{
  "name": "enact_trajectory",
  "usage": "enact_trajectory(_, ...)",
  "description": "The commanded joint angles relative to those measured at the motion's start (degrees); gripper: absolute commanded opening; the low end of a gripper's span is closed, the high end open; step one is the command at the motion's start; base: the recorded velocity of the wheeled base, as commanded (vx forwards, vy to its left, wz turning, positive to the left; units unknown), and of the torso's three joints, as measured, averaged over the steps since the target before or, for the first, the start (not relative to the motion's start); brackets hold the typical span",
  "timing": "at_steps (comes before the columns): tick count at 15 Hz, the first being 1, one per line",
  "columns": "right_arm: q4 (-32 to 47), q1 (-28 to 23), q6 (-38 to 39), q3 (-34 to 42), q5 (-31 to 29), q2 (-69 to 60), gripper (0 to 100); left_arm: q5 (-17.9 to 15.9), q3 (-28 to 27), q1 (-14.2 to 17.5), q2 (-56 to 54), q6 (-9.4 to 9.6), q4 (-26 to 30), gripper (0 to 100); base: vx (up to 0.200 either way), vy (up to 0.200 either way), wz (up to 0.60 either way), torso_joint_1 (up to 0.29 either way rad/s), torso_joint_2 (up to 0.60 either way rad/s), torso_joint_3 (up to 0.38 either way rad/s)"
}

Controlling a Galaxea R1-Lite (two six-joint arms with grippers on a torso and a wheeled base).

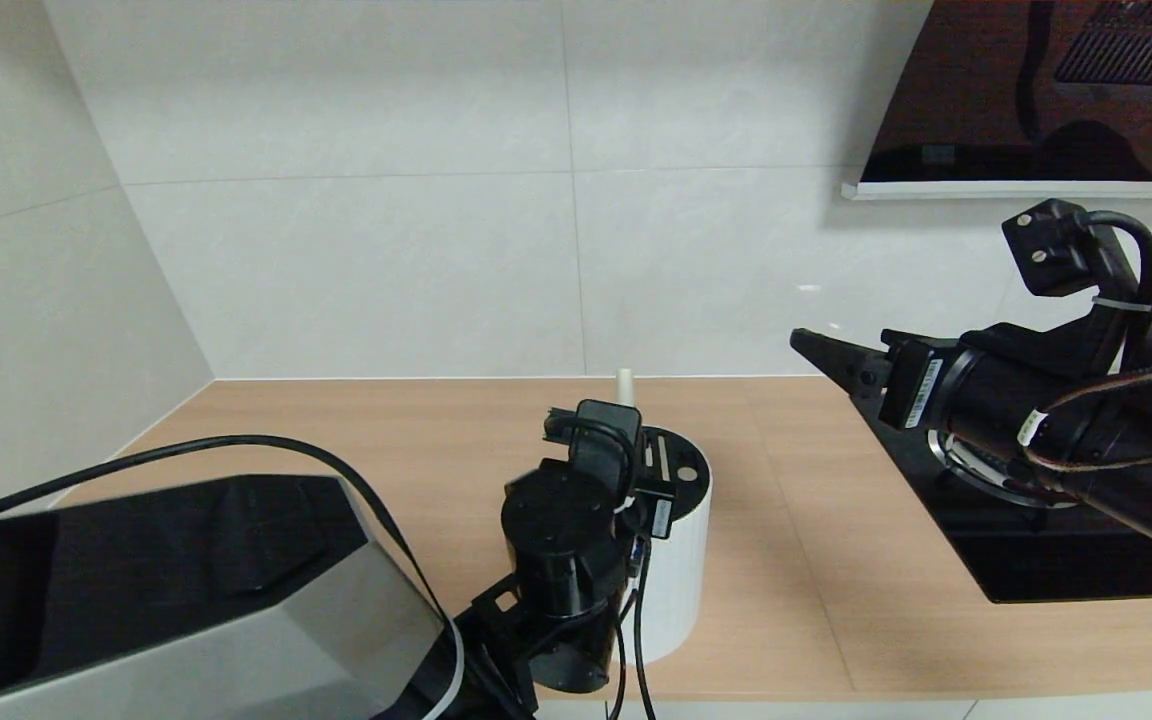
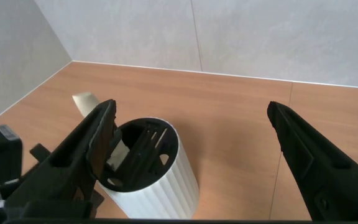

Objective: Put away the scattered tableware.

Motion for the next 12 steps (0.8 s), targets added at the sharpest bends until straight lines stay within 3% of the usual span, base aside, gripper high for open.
enact_trajectory(1, 0.0, 0.0, 0.0, 0.0, 0.0, 0.1, 100, 0.0, 0.1, -0.1, 0.2, 0.03, -0.1, 0, 0.0, 0.0, 0.0, 0.0, 0.0, 0.0)
enact_trajectory(7, 0.0, 0.0, -0.1, 0.2, 0.1, 0.1, 100, 0.0, 0.2, -0.1, 0.0, 0.03, -0.4, 0, 0.0, 0.0, 0.0, 0.0, 0.0, 0.0)
enact_trajectory(8, 0.0, 0.0, -0.1, 0.2, 0.1, 0.1, 100, 0.0, 0.1, -0.1, 0.0, 0.12, -0.4, 100, 0.0, 0.0, 0.0, 0.0, 0.0, 0.0)
enact_trajectory(12, 0.0, 0.0, -0.1, 0.2, 0.1, 0.1, 100, 0.0, 0.1, -0.1, -0.4, 0.21, -0.4, 100, 0.0, 0.0, 0.0, 0.0, 0.0, 0.0)
